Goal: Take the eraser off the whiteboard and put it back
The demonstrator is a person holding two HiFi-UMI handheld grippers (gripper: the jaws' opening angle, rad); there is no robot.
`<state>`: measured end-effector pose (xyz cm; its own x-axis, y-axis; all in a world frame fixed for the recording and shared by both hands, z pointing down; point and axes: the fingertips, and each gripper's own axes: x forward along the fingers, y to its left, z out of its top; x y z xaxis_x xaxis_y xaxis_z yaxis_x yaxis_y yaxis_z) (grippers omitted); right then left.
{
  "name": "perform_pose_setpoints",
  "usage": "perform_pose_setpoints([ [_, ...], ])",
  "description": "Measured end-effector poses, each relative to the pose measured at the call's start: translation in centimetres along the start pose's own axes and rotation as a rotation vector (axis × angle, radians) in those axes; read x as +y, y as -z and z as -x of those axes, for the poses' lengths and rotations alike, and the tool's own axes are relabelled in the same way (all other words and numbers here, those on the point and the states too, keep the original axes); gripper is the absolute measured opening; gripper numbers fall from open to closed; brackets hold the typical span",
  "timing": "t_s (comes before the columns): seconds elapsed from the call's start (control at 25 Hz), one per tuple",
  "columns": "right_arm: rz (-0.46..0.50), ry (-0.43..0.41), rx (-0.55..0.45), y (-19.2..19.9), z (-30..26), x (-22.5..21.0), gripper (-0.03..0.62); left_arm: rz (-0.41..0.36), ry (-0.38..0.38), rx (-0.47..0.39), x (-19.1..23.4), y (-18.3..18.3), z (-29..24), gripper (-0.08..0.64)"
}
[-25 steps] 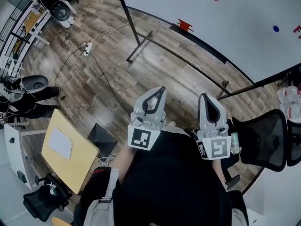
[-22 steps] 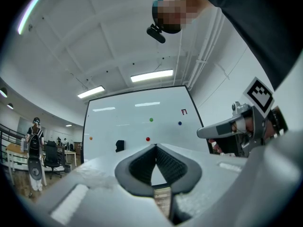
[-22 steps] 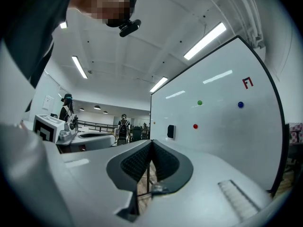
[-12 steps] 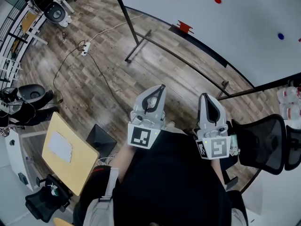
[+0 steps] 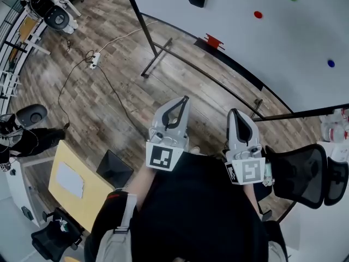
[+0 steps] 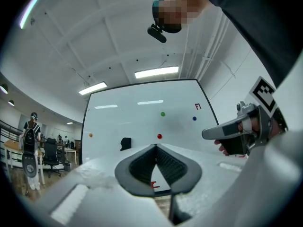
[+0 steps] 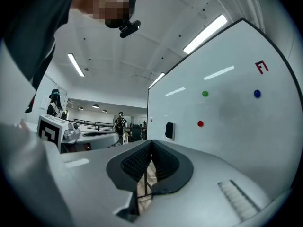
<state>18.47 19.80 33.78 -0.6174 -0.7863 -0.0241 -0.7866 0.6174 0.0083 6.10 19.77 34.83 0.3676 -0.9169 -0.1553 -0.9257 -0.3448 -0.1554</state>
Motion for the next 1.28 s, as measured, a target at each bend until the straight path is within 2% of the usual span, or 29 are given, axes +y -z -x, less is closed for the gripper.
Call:
perform_pose_setpoints([
  [0.64,-0.013,0.062,0.03,1.4,-10.5,-1.8,0.002,0.018,0.068,-0.015,7.6,2.6,-8.0,0.003],
  [0.84,-0.01,0.086,0.019,1.5,-12.8,-1.4,0.002,0.01,0.096,-0.024,9.8,2.8,-8.7,0.003],
  [1.28,-0.009,0.099,0.031,1.5,-15.2,-0.8,0.002,0.017,0.094,-0.027,12.6,3.1,-10.1,0.003],
])
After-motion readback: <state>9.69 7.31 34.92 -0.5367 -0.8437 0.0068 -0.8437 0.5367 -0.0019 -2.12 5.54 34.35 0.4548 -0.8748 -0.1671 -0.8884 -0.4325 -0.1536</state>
